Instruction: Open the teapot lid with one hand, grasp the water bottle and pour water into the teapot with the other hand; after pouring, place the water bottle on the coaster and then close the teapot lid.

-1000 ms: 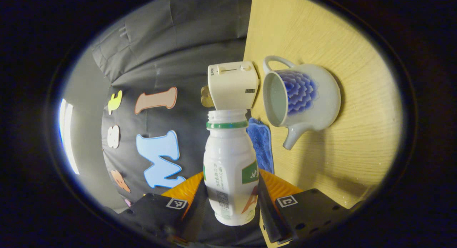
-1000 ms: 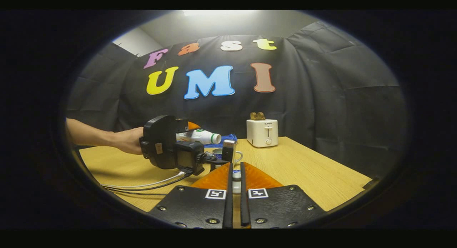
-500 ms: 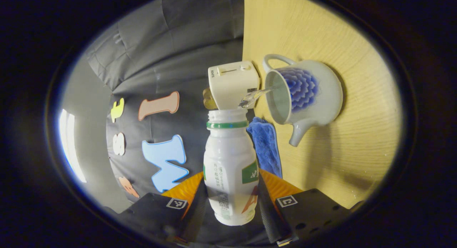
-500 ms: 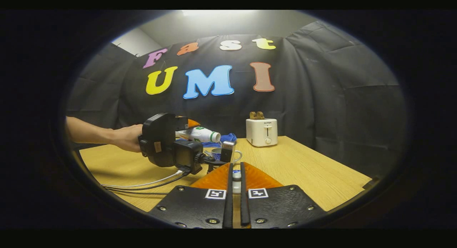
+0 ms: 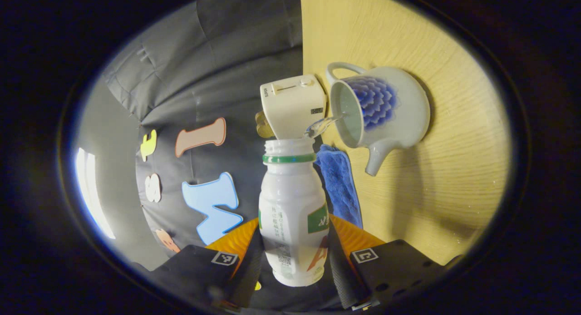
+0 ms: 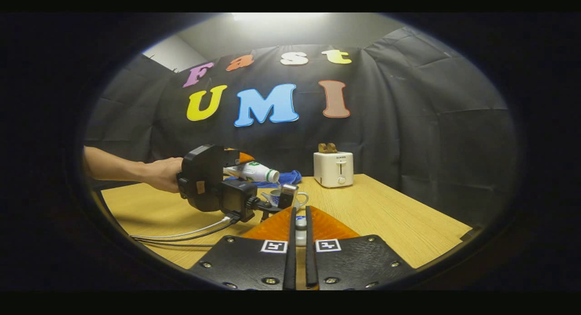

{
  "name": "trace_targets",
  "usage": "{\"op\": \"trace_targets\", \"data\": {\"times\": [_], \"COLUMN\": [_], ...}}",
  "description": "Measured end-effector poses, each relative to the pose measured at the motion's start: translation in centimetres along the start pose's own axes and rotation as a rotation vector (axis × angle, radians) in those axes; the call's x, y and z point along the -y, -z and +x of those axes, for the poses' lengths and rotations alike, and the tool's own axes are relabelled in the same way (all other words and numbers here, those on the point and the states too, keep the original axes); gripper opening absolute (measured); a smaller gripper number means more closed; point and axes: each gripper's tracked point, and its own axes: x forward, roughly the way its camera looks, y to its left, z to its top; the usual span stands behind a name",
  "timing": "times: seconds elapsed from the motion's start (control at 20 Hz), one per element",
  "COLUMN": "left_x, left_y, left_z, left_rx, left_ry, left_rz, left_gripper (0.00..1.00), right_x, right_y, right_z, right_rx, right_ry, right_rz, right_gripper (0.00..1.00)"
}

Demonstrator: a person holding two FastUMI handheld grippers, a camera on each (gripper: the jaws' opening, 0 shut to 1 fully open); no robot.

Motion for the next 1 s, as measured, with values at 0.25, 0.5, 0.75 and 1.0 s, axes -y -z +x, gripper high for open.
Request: {"op": "trace_targets", "data": {"times": [0.25, 0.5, 0.75, 1.0], "left_x": [-0.4, -1.0, -1.4, -1.5], "left_y": [0.0, 0.0, -0.1, -0.1], "left_z": [-0.2, 0.0, -0.1, -0.2], "left_rx": [-0.002, 0.005, 0.007, 0.003], "left_ry": [-0.008, -0.025, -0.03, -0.037], "left_rz": [0.023, 0.058, 0.088, 0.109], "left_gripper": [0.76, 0.82, 0.7, 0.83], "right_x": [-0.3, -0.1, -0.4, -0.6], "right_y": [0.0, -0.1, 0.0, -0.2], "right_z": [-0.1, -0.2, -0.2, -0.3], "right_rx": [-0.003, -0.004, -0.009, -0.004], "right_ry": [-0.008, -0.006, -0.013, -0.018], "right_rz": [0.0, 0.004, 0.005, 0.005], "right_gripper": [0.08, 0.08, 0.08, 0.08]}}
